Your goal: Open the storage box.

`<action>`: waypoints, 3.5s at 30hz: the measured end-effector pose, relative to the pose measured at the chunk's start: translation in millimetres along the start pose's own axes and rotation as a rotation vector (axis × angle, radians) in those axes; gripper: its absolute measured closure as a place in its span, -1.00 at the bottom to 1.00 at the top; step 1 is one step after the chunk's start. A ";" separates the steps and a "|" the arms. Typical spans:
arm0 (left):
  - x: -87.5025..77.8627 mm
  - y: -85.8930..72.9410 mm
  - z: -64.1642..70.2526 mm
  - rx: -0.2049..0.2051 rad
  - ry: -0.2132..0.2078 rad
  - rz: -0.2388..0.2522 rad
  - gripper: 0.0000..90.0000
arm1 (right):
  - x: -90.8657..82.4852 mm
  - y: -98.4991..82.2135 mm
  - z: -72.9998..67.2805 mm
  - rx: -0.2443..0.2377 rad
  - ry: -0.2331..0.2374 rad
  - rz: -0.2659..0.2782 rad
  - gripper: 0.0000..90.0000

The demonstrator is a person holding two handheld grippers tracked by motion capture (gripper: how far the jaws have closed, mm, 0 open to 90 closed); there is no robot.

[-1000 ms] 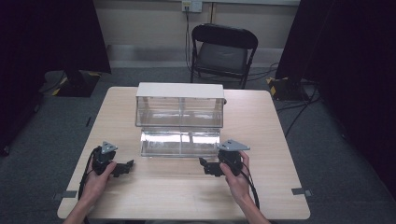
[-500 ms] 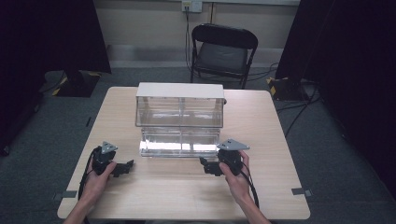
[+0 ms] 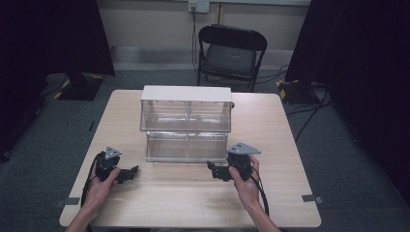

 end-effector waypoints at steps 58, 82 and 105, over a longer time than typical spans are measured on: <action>0.0 0.0 -0.3 0.003 0.002 -0.001 -0.95 | -7.2 23.4 3.6 0.017 -0.002 0.074 -0.71; 0.1 0.0 0.2 -0.002 -0.001 0.000 -0.95 | -11.7 31.9 7.7 0.026 -0.011 0.083 -0.70; 0.0 0.0 -0.2 0.001 0.002 -0.001 -0.95 | -14.9 46.7 11.8 0.024 -0.011 0.107 -0.70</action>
Point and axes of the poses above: each handheld gripper's, and its own axes: x roughly forward along the jaws, y roughly out of its top, z roughly to its right, the point moved 7 cm from there along x, roughly forward along the jaws, and after that the axes turned 13 degrees about -z, right-handed, at the moved point
